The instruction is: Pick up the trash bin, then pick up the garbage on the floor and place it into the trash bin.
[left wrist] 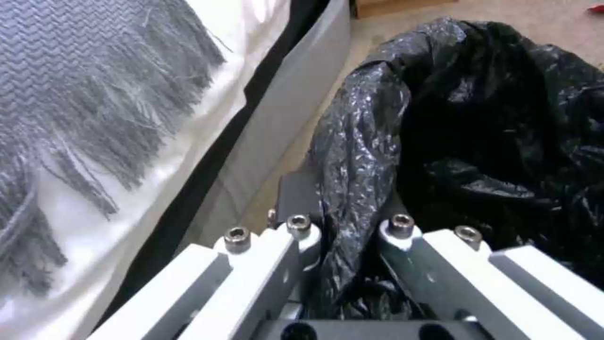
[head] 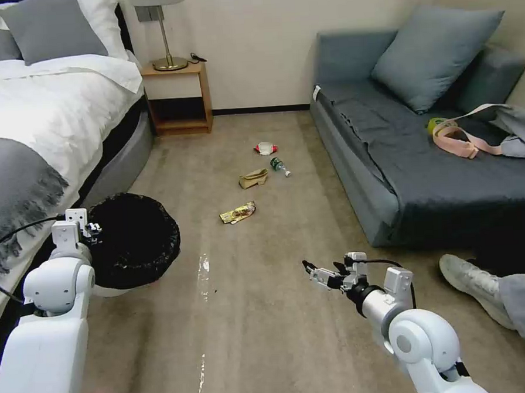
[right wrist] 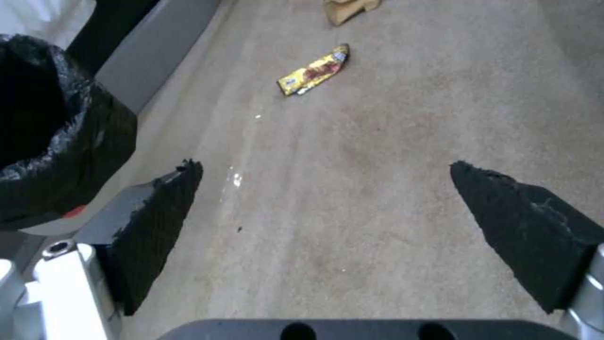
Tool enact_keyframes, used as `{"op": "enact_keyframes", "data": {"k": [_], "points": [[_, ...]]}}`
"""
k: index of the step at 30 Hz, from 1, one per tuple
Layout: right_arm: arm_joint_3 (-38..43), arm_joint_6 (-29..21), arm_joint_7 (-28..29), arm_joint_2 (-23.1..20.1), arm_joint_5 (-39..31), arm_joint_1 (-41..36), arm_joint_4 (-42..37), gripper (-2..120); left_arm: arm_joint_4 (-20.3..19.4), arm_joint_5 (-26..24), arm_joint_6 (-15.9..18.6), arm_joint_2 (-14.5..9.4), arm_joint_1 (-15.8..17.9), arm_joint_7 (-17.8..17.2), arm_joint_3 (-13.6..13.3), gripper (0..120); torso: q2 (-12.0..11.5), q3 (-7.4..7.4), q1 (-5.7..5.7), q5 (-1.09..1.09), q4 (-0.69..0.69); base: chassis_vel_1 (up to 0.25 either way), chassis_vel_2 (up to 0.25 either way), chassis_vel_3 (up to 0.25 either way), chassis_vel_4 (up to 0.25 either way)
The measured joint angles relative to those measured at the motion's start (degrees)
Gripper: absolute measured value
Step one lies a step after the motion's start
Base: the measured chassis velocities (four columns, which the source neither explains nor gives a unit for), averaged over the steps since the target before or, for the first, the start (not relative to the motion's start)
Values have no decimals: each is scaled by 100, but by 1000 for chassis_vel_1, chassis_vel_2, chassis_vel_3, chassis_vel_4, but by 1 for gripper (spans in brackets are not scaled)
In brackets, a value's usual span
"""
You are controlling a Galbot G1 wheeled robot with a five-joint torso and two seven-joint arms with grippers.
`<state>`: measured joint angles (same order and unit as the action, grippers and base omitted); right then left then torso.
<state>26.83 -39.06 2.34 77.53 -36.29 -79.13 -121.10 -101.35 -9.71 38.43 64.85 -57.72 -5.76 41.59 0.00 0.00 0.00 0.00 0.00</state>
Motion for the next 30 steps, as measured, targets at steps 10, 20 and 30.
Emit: {"op": "enact_keyframes", "data": {"k": [10,20,30], "points": [[-23,8,-28,19,91,-29,27,100,3,-23,-14,51,-3,22,-38,5,0,1,0,0,0,-64,54,59,-52],[-96,9,-29,24,124,16,121,100,136,-21,-46,41,63,21,-40,5,0,1,0,0,0,-101,105,98,-100],[-169,9,-32,23,125,85,208,100,196,-104,-130,34,67,-10,-40,5,-1,1,0,0,0,-87,84,86,-86]]}}
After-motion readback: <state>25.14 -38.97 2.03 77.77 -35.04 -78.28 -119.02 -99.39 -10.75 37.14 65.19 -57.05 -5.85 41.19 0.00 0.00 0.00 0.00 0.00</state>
